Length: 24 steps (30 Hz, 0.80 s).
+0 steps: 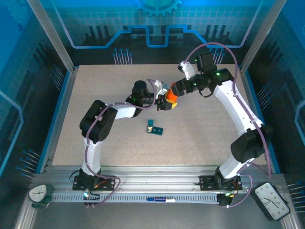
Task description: Sort the pills into containers
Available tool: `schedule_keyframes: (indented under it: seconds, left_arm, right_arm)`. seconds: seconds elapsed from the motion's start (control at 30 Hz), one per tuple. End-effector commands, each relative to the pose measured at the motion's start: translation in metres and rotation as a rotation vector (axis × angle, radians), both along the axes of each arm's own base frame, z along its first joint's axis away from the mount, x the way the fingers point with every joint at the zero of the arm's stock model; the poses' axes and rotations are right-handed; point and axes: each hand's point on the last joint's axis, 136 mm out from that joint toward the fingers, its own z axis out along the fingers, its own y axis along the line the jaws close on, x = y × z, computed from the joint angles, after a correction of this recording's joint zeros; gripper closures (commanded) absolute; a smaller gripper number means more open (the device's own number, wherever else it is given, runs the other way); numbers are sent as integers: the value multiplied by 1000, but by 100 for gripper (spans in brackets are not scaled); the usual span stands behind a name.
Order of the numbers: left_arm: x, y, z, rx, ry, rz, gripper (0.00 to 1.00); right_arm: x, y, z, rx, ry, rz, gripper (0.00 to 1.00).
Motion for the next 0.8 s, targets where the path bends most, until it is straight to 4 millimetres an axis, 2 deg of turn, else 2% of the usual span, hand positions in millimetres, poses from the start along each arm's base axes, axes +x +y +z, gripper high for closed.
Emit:
schedule_keyframes:
  seconds: [0.0,0.27,0.53,0.77]
  left_arm:
    - [-7,-2,34,-44,-74,-44,100]
    - [-7,-2,33,-41,-70,-45,100]
    - [-7,-2,33,-41,-72,-46,100]
    - [-7,-2,33,-42,-73,-46,100]
  right_arm:
    - [6,5,3,-27,-30,25,19]
    - [8,13,1,-20,-14,46,26]
    - [9,12,-4,-25,15,39,53]
    - [8,10,0,22,34,31,57]
